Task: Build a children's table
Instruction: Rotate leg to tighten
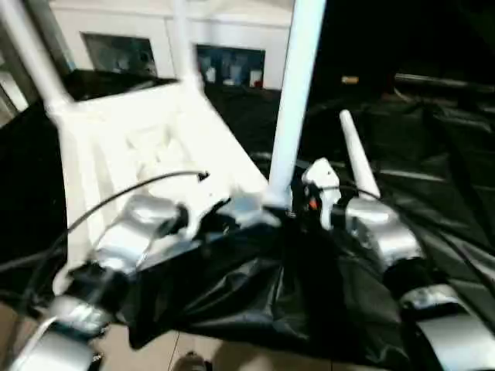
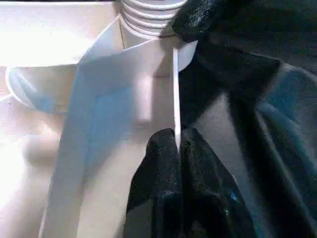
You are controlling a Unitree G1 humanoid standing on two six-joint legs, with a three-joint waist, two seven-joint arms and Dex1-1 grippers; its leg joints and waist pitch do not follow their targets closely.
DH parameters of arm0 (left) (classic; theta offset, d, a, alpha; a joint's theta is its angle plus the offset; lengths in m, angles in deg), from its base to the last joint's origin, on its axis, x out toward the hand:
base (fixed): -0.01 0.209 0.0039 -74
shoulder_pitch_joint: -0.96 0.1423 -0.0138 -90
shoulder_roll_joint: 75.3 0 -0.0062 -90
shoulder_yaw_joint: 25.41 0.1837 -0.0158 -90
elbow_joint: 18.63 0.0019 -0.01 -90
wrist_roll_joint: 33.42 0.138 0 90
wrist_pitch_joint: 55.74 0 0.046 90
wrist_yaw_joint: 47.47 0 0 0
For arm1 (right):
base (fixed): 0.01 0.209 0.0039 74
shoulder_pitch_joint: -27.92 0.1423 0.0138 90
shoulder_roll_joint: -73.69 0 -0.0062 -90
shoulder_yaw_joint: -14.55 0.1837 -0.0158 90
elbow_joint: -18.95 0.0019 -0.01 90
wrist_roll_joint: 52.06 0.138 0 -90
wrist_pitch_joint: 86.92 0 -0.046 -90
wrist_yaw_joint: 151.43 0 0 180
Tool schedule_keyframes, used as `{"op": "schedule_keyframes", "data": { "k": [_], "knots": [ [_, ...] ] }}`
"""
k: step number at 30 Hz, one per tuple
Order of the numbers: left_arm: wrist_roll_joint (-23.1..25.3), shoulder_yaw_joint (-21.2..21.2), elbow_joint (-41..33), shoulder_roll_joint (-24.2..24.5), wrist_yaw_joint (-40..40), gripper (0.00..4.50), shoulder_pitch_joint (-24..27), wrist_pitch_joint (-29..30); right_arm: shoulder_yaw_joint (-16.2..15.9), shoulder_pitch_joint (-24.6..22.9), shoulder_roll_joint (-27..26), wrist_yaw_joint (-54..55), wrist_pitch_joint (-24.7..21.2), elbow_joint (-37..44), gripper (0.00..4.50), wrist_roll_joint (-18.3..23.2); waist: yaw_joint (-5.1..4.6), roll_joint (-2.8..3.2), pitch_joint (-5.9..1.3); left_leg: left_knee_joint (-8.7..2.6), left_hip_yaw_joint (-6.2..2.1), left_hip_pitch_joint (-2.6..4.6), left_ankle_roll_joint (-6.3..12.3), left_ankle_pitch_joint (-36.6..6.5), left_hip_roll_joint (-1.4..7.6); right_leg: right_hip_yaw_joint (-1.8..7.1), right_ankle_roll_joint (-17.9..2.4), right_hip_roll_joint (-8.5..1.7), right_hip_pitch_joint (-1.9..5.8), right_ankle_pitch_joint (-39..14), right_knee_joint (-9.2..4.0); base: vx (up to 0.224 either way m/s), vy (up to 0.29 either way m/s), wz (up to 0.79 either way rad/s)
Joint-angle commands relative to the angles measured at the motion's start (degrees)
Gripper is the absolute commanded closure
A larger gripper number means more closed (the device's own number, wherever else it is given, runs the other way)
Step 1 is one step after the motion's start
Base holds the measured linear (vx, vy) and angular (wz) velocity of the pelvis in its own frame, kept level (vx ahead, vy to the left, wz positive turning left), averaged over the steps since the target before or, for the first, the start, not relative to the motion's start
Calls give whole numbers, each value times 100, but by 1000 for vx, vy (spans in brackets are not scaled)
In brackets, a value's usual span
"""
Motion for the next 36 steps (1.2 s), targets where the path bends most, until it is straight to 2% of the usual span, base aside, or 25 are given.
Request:
{"op": "schedule_keyframes", "data": {
  "k": [1, 4, 5, 10, 13, 18, 19, 20, 22, 23, 24, 25, 28, 30, 31, 32, 33, 34, 36],
  "knots": [
    [-241, 168, -415, 62, -520, 450, 14, -269, -172, -122, 64, -559, -18, 285, 81, 110, -40, -12, -464, -353, 86, 169, 176, -1126, 12, 95, -1367, -285, 264, -79, -373, 0, 0, 0],
    [-254, 191, -491, 187, -641, 450, 98, -284, -218, -147, 133, -741, -107, 363, 107, 178, -37, -12, -459, -362, 91, 171, 141, -1155, 16, 102, -1346, -284, 251, -191, -380, 0, 0, 0],
    [-228, 188, -483, 223, -615, 450, 125, -296, -239, -150, 154, -792, -164, 372, 107, 194, -41, -33, -455, -365, 94, 172, 129, -1175, 15, 103, -1345, -289, 249, -265, -386, 0, 0, 0],
    [-174, 141, -398, 252, -578, 450, 143, -370, -338, -166, 175, -891, -136, 324, 152, 79, -43, -47, -452, -365, 94, 172, 87, -1173, 7, 111, -1291, -296, 244, -451, -396, 0, 0, 0],
    [-165, 126, -408, 261, -550, 450, 148, -371, -345, -203, 165, -913, -181, 347, 172, 84, -43, -53, -459, -362, 93, 167, 98, -1089, 6, 110, -1277, -295, 249, -398, -385, 0, 0, 0],
    [-102, 49, -332, 160, -241, 450, 118, -245, -266, -309, -7, -571, -305, 221, 177, 90, -53, -44, -465, -354, 97, 161, 116, -1025, 6, 109, -1300, -289, 242, -248, -370, 0, 0, 0],
    [-51, -20, -228, 24, 65, 450, 62, -93, -205, -334, -128, -98, -263, 44, 177, -8, -60, -44, -459, -360, 98, 164, 94, -1049, 5, 111, -1305, -295, 239, -291, -376, 0, 0, 0],
    [47, -166, 9, -296, 702, 450, -70, 129, -56, -340, -425, 1100, -361, -354, 177, -214, -82, -41, -444, -373, 99, 165, 12, -1084, -2, 112, -1292, -291, 226, -400, -391, 0, 0, 0],
    [82, -214, 92, -408, 917, 450, -115, 190, -3, -337, -529, 1517, -425, -488, 177, -279, -125, -31, -403, -412, 92, 185, -125, -1338, -17, 116, -1245, -297, 203, -823, -446, 0, 0, 0],
    [136, -284, 226, -586, 1262, 450, -178, 321, 110, -320, -696, 1987, -558, -629, 177, -261, -180, -42, -380, -464, 64, 209, -278, -1813, -19, 115, -1065, -318, 215, -1583, -497, 0, 0, 0],
    [176, -342, 349, -754, 1563, 450, -235, 419, 215, -291, -849, 2364, -661, -747, 177, -220, -189, -50, -367, -475, 48, 216, -303, -1971, -21, 110, -996, -325, 216, -1821, -521, 0, 0, 0],
    [208, -408, 488, -955, 1895, 450, -301, 520, 314, -249, -1025, 2779, -730, -880, 177, -188, -223, -64, -358, -482, 43, 252, -327, -2218, -31, 120, -893, -329, 188, -2172, -567, 0, 0, 0],
    [241, -515, 696, -1370, 2490, 450, -438, 634, 398, -127, -1370, 3441, -738, -1119, 178, -189, -273, -64, -381, -478, 17, 284, -325, -2331, -31, 129, -852, -345, 170, -2302, -604, 0, 0, 0],
    [248, -510, 788, -1679, 2804, 450, -523, 649, 359, -37, -1646, 3703, -633, -1271, 178, -225, -276, -85, -379, -473, 25, 291, -282, -2349, -43, 129, -795, -330, 143, -2319, -631, 0, 0, 0],
    [284, -479, 798, -1749, 2818, 450, -535, 614, 352, -17, -1722, 3687, -537, -1311, 178, -240, -270, -133, -393, -470, 29, 279, -211, -2310, -57, 128, -750, -331, 157, -2311, -637, 0, 0, 0],
    [301, -445, 790, -1815, 2803, 450, -538, 576, 361, -5, -1785, 3608, -459, -1326, 178, -215, -266, -136, -393, -476, 28, 259, -175, -2263, -63, 128, -730, -335, 165, -2287, -634, 0, 0, 0],
    [287, -419, 762, -1866, 2764, 450, -532, 537, 383, 9, -1832, 3561, -422, -1326, 143, -178, -267, -152, -400, -488, 31, 240, -112, -2163, -57, 120, -706, -343, 174, -2207, -637, 0, 0, 0],
    [263, -398, 706, -1877, 2705, 450, -509, 532, 397, 21, -1840, 3442, -403, -1298, 122, -131, -271, -132, -399, -499, 25, 227, -88, -2108, -49, 114, -720, -341, 174, -2110, -622, 0, 0, 0],
    [230, -358, 618, -1827, 2566, 450, -460, 479, 421, 51, -1803, 3280, -371, -1252, 108, -84, -281, -115, -402, -509, 21, 210, -89, -2117, -46, 107, -750, -333, 176, -1979, -607, 0, 0, 0]
  ]
}}
